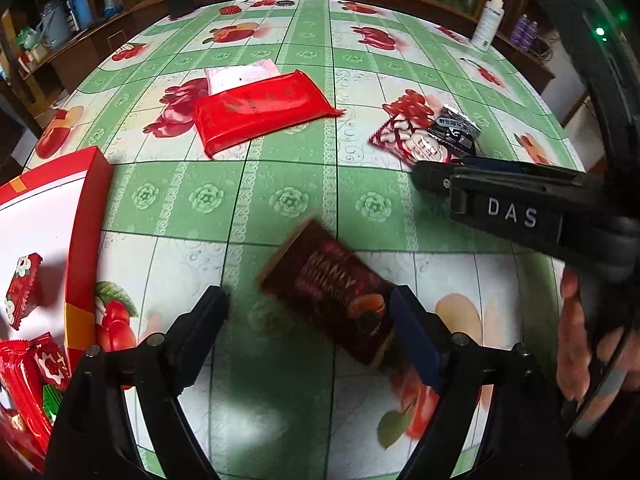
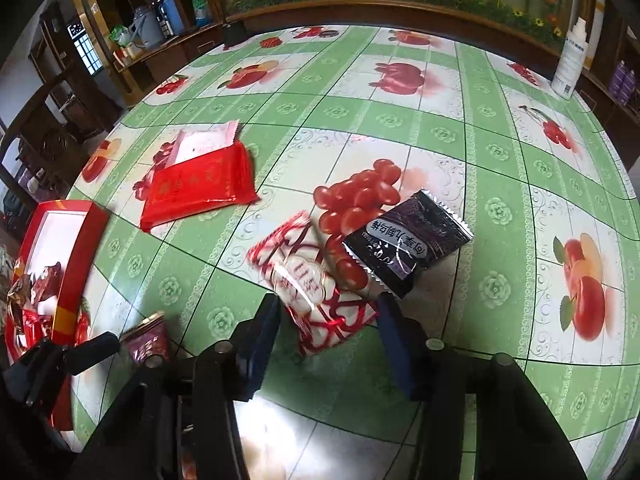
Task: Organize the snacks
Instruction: 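Lower the left tool to the brown Manly bag while the right tool approaches the red-white bag, then grasp the brown Manly bag with the left tool while the right tool grasps the red-white bag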
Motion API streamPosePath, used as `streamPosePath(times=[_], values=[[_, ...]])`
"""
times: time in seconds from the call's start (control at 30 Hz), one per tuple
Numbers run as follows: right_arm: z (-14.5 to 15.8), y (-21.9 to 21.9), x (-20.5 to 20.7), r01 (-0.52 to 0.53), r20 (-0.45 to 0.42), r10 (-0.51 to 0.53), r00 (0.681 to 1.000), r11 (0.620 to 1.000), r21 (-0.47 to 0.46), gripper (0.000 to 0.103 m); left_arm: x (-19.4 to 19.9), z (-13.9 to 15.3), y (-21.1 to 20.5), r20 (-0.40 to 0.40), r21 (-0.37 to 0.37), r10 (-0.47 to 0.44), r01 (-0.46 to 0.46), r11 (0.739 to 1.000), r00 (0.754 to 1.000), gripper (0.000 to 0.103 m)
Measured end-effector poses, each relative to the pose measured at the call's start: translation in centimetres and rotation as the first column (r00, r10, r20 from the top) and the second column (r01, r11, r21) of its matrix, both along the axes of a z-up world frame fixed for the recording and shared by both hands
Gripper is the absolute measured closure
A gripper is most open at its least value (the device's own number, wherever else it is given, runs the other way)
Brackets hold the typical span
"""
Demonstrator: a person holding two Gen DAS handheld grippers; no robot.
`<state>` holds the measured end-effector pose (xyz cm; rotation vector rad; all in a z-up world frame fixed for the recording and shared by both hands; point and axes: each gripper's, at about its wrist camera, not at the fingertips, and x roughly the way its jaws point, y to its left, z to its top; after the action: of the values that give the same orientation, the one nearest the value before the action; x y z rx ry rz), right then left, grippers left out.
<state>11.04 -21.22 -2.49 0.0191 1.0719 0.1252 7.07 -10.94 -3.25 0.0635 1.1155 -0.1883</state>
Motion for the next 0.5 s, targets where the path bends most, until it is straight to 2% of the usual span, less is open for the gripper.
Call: streamPosePath(times=[0.03, 0.1, 0.2, 0.3, 0.4, 0.47, 0.5], values=[[0.0, -0.1, 0.0, 0.005, 0.004, -0.005, 1.0, 1.0, -0.007, 0.058, 0.1, 0.0, -0.1, -0.006, 0.005, 0.006, -0.006, 1.0, 1.0, 0.016], [0.0, -0.1, 0.1, 0.003, 0.01, -0.003, 1.0, 1.0, -0.017, 0.059, 0.1, 0.0, -0.2, -0.024, 0.004, 0.016, -0.016, 1.0, 1.0, 0.016], [0.0, 0.0, 0.0, -0.032, -0.011, 0.031, 0.999, 0.999, -0.034, 0.058, 0.0, 0.3, 0.5, -0.052, -0.068, 0.018, -0.021, 0.997, 0.998, 0.016], [0.1, -0.7, 0.1, -0.025, -0.03, 0.025, 0.999, 1.0, 0.017, 0.055, 0.2, 0.4, 0.9, -0.058, -0.113, 0.035, -0.042, 0.993, 0.998, 0.016], [0.1, -0.9, 0.5, -0.009, -0.021, 0.01, 1.0, 1.0, 0.02, 0.05, 0.1, 0.2, 0.3, -0.033, -0.064, 0.028, -0.03, 0.998, 0.999, 0.016], [0.0, -0.5, 0.9, -0.008, -0.005, 0.008, 1.0, 1.0, 0.004, 0.038, -0.1, 0.0, -0.3, -0.012, -0.029, 0.011, -0.012, 1.0, 1.0, 0.016], [-0.1, -0.3, 1.0, -0.008, 0.005, 0.008, 1.0, 1.0, -0.002, 0.036, -0.1, -0.1, -0.6, 0.002, -0.009, -0.001, 0.001, 1.0, 1.0, 0.016]])
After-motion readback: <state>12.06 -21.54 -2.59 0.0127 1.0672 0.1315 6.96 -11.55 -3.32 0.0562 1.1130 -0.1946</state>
